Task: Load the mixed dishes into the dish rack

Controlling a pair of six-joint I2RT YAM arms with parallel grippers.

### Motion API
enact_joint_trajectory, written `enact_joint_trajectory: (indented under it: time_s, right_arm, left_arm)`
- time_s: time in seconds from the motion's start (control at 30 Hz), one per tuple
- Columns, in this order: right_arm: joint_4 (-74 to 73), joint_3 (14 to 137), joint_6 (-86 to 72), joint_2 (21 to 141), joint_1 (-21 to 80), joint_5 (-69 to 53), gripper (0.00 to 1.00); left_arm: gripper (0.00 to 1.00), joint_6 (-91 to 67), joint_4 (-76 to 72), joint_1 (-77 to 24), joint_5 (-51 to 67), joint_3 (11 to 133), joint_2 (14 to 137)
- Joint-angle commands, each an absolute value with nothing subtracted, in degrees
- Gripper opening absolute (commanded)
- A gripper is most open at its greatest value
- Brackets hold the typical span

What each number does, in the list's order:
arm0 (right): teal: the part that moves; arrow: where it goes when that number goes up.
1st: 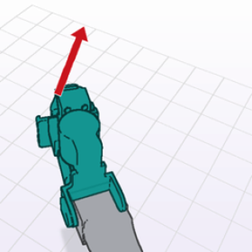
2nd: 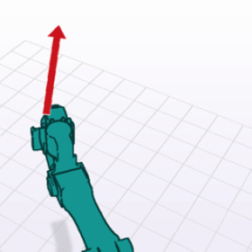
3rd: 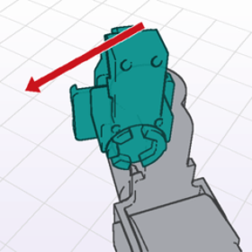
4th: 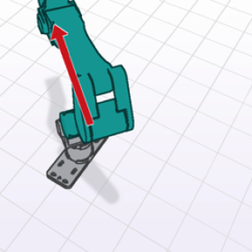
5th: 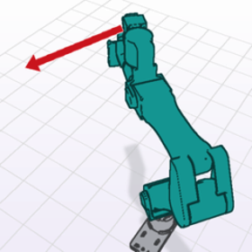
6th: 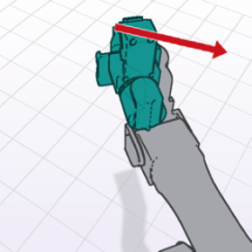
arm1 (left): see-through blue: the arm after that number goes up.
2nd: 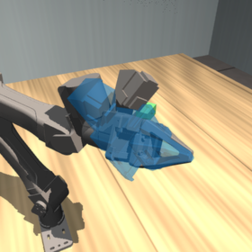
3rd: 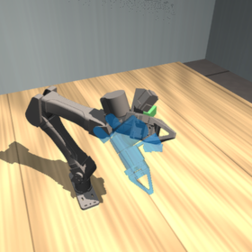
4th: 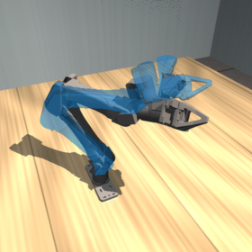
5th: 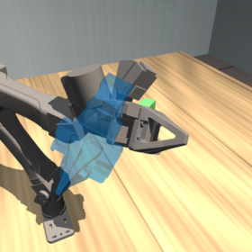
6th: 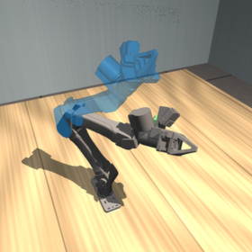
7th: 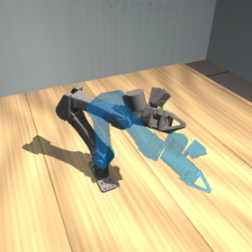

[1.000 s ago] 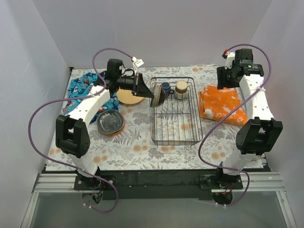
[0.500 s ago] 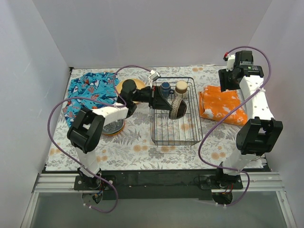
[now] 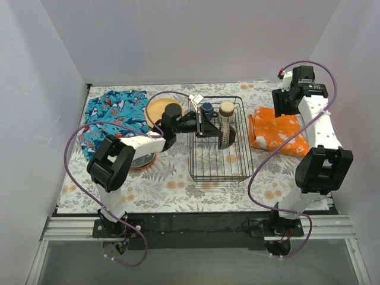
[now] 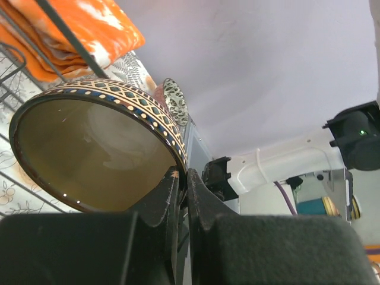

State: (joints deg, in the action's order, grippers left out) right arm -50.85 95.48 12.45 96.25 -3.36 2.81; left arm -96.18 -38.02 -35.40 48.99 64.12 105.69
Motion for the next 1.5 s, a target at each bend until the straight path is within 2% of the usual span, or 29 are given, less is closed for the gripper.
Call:
enact_joint_trajectory:
  time_s: [0.0,0.4,1.07,1.47]
  right_arm:
    - [-49.7,94.0,12.7,94.5,-3.6,1.4,0.65]
    - [-49.0,92.6,11.7,94.4,-3.6,0.4,0.65]
    - [-47.7,90.3,11.4,93.8,-3.5,-2.3,0.65]
    - [-47.7,90.5,11.5,94.5,-3.5,-2.4,0.65]
  left_arm:
    - [0.0,-96.2,-38.1,-36.0,45.9,65.1,104.4]
    - [0.0,-101.2,-45.7,-38.1,44.4,59.3,106.4]
    - [0.0,-99.0,-39.2,-37.0,44.9,56.4,108.1]
    - [0.0,-99.6,-48.9,-37.2,49.8,57.7,108.6]
